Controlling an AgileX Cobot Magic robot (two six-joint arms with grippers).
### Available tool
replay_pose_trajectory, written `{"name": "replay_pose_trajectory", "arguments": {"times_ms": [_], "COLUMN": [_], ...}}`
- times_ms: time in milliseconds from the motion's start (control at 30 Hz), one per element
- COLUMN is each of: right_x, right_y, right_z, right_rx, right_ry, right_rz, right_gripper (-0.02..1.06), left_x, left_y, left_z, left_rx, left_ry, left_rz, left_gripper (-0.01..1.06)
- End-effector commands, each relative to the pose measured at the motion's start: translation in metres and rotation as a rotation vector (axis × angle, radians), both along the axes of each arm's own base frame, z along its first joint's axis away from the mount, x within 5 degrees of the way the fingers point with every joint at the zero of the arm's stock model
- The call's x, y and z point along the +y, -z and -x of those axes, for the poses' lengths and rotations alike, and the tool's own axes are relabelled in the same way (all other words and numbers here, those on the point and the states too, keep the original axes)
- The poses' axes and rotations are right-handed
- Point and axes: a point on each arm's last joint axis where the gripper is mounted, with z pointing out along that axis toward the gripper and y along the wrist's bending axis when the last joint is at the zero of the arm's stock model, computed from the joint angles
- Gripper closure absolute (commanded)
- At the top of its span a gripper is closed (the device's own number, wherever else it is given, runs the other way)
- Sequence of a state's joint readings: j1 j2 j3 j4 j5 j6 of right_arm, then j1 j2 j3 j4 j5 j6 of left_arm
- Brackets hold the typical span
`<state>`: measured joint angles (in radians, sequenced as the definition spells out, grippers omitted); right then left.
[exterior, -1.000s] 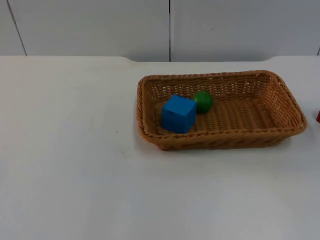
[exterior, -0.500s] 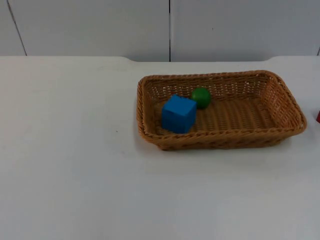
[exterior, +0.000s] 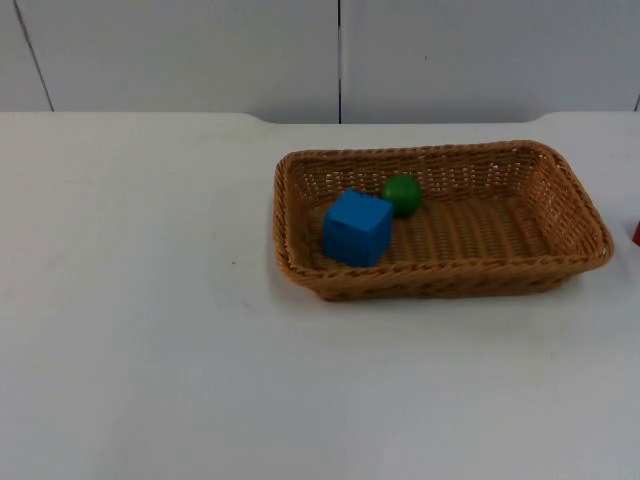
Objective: Place all geometric objects except the red cube into the basket.
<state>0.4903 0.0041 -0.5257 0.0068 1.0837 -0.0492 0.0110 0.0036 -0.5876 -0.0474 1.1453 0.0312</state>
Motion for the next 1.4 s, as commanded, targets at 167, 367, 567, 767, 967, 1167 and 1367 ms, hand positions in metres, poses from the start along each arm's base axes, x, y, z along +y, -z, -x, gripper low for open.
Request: {"name": "replay_pose_trajectory", "arguments": {"times_ms": [167, 367, 567, 767, 967, 1167, 1367], "right_x": [0.001, 0.001, 0.001, 0.0, 0.0, -0.001, -0.001], "right_y": [0.003, 0.003, 0.003, 0.003, 0.003, 0.003, 0.003], "right_z": [-0.001, -0.001, -0.001, -0.001, -0.001, -0.001, -0.001], "right_rx": [-0.001, -0.001, -0.002, -0.001, -0.001, 0.002, 0.002], "right_ry": [-0.011, -0.011, -0.009, 0.001, 0.001, 0.01, 0.01], "right_rz": [0.006, 0.006, 0.007, 0.006, 0.007, 0.0, 0.0], "right_gripper": [0.07, 0.07, 0.07, 0.07, -0.01, -0.01, -0.01], "left_x": [0.001, -0.001, -0.004, -0.004, -0.003, -0.001, -0.001], "left_y": [0.015, 0.02, 0.02, 0.02, 0.02, 0.02, 0.02], "left_z": [-0.007, -0.014, -0.014, -0.014, -0.014, -0.014, -0.014], "left_rx": [0.044, 0.021, 0.018, 0.018, 0.019, 0.021, 0.021], "left_ry": [-0.026, -0.016, 0.038, 0.037, 0.022, -0.007, -0.004], "left_rz": [0.029, 0.052, 0.013, 0.016, 0.022, 0.032, 0.037], "left_gripper": [0.0, 0.0, 0.0, 0.0, 0.0, 0.0, 0.0]}}
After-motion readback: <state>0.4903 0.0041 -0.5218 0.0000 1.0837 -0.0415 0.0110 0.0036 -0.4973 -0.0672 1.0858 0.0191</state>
